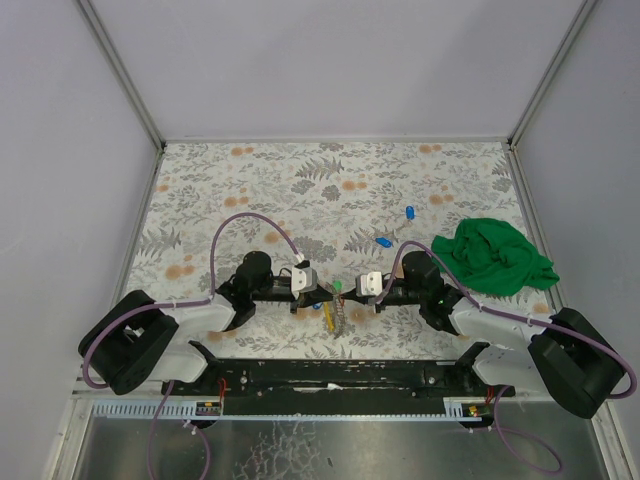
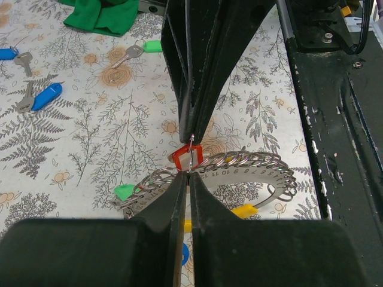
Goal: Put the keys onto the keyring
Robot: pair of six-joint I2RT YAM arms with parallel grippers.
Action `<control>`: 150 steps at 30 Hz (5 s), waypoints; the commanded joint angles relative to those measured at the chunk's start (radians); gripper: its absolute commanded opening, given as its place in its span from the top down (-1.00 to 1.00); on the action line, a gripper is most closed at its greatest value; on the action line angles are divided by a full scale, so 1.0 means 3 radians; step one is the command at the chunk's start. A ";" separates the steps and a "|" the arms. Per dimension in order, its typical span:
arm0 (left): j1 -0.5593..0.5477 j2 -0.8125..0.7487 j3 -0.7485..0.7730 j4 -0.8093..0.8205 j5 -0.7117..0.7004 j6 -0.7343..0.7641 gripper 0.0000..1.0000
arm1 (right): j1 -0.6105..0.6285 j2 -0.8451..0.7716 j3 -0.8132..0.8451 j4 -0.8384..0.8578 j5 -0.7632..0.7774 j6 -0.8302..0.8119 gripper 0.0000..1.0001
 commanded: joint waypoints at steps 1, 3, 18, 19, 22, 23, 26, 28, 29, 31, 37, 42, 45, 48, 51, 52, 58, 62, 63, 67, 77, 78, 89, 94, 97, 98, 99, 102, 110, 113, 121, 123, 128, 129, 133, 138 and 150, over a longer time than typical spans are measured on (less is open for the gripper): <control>-0.0021 -0.0050 -0.0001 0.0294 0.0089 -0.0030 1.00 | 0.0043 0.0008 0.0069 0.0131 -0.0080 0.0059 1.00; -0.0019 -0.0048 -0.0003 0.0298 0.0084 -0.0030 1.00 | 0.0043 0.0007 0.0065 0.0149 -0.0073 0.0078 1.00; -0.0023 -0.0098 -0.0036 0.0289 -0.0035 0.0002 1.00 | 0.0043 -0.0106 0.0067 0.0034 0.0059 0.0084 1.00; -0.0023 -0.0111 -0.0045 0.0289 -0.0057 0.0016 1.00 | 0.0043 -0.0128 0.0069 0.0008 0.0093 0.0081 1.00; -0.0024 -0.0115 -0.0045 0.0260 -0.0100 0.0030 1.00 | 0.0041 -0.0188 0.0064 -0.0035 0.0189 0.0084 1.00; -0.0023 -0.0113 -0.0042 0.0254 -0.0103 0.0035 1.00 | 0.0043 -0.0208 0.0060 -0.0036 0.0204 0.0083 1.00; -0.0022 -0.0098 -0.0033 0.0258 -0.0087 0.0027 1.00 | 0.0041 -0.0231 0.0040 -0.0003 0.0178 0.0091 1.00; -0.0021 -0.0081 -0.0026 0.0263 -0.0063 0.0016 1.00 | 0.0040 -0.0211 0.0039 0.0032 0.0129 0.0105 1.00; -0.0022 -0.0077 -0.0025 0.0270 -0.0054 0.0011 1.00 | 0.0041 -0.0191 0.0039 0.0051 0.0104 0.0116 1.00; -0.0025 -0.0074 -0.0023 0.0280 -0.0048 0.0004 1.00 | 0.0039 -0.0156 0.0050 0.0070 0.0047 0.0134 1.00; -0.0022 -0.0063 -0.0026 0.0316 0.0006 -0.0023 1.00 | 0.0043 -0.0104 0.0049 0.0128 0.0031 0.0159 1.00; -0.0020 -0.0045 -0.0013 0.0317 0.0048 -0.0031 1.00 | 0.0040 -0.0074 0.0050 0.0183 0.0025 0.0201 1.00; -0.0022 -0.0034 -0.0009 0.0319 0.0053 -0.0041 1.00 | 0.0043 -0.0068 0.0050 0.0216 -0.0012 0.0224 1.00; -0.0023 -0.0032 -0.0005 0.0324 0.0051 -0.0046 1.00 | 0.0043 -0.0068 0.0049 0.0220 -0.0024 0.0232 1.00; -0.0023 -0.0035 -0.0005 0.0328 0.0045 -0.0049 1.00 | 0.0042 -0.0061 0.0062 0.0194 -0.0073 0.0237 1.00; -0.0023 -0.0036 -0.0007 0.0329 0.0038 -0.0047 1.00 | 0.0043 -0.0054 0.0071 0.0185 -0.0084 0.0239 1.00; -0.0023 -0.0056 -0.0021 0.0330 -0.0001 -0.0044 1.00 | 0.0043 -0.0054 0.0101 0.0111 -0.0110 0.0239 1.00; -0.0023 -0.0055 -0.0021 0.0335 0.0005 -0.0051 1.00 | 0.0043 -0.0053 0.0100 0.0101 -0.0070 0.0237 1.00; -0.0023 -0.0057 -0.0021 0.0332 0.0009 -0.0051 1.00 | 0.0040 -0.0049 0.0101 0.0111 -0.0068 0.0237 1.00; -0.0020 -0.0052 -0.0021 0.0343 0.0034 -0.0053 1.00 | 0.0043 -0.0038 0.0096 0.0145 -0.0039 0.0260 1.00; -0.0024 -0.0044 -0.0018 0.0344 0.0037 -0.0061 1.00 | 0.0041 -0.0069 0.0074 0.0182 0.0024 0.0278 1.00; -0.0023 -0.0041 -0.0016 0.0342 0.0032 -0.0062 1.00 | 0.0041 -0.0068 0.0074 0.0183 0.0026 0.0277 1.00; -0.0021 -0.0055 -0.0021 0.0335 -0.0025 -0.0057 1.00 | 0.0043 -0.0116 0.0067 0.0153 0.0036 0.0277 1.00; -0.0024 -0.0050 -0.0019 0.0334 -0.0006 -0.0059 1.00 | 0.0043 -0.0104 0.0064 0.0177 0.0036 0.0277 1.00; -0.0023 -0.0052 -0.0015 0.0333 -0.0013 -0.0058 1.00 | 0.0040 -0.0109 0.0067 0.0173 0.0054 0.0278 1.00; -0.0023 -0.0050 -0.0017 0.0331 -0.0023 -0.0061 1.00 | 0.0042 -0.0113 0.0062 0.0173 0.0069 0.0278 1.00; -0.0024 -0.0056 -0.0016 0.0328 -0.0034 -0.0059 1.00 | 0.0041 -0.0121 0.0059 0.0172 0.0074 0.0279 1.00; -0.0023 -0.0059 -0.0021 0.0327 -0.0059 -0.0059 1.00 | 0.0043 -0.0139 0.0054 0.0165 0.0074 0.0277 1.00; -0.0023 -0.0063 -0.0021 0.0324 -0.0063 -0.0059 1.00 | 0.0042 -0.0137 0.0059 0.0165 0.0048 0.0286 1.00; -0.0023 -0.0062 -0.0018 0.0324 -0.0047 -0.0057 1.00 | 0.0043 -0.0138 0.0059 0.0168 0.0067 0.0285 1.00; -0.0023 -0.0045 -0.0007 0.0319 -0.0013 -0.0065 1.00 | 0.0042 -0.0125 0.0049 0.0217 0.0079 0.0307 1.00; -0.0022 -0.0049 -0.0006 0.0314 -0.0015 -0.0066 1.00 | 0.0041 -0.0134 0.0044 0.0219 0.0088 0.0307 1.00; -0.0022 -0.0037 -0.0003 0.0313 -0.0008 -0.0071 1.00 | 0.0042 -0.0132 0.0044 0.0219 0.0090 0.0302 1.00; -0.0023 -0.0042 -0.0003 0.0313 -0.0005 -0.0072 1.00 | 0.0043 -0.0126 0.0044 0.0219 0.0086 0.0304 1.00; -0.0021 -0.0039 0.0000 0.0314 0.0011 -0.0069 1.00 | 0.0043 -0.0109 0.0044 0.0231 0.0092 0.0307 1.00; -0.0023 -0.0027 -0.0003 0.0340 0.0065 -0.0090 1.00 | 0.0043 -0.0094 0.0041 0.0257 0.0105 0.0307 1.00; -0.0023 0.0028 -0.0018 0.0508 0.0170 -0.0180 1.00 | 0.0043 0.0006 0.0060 0.0311 -0.0043 0.0316 1.00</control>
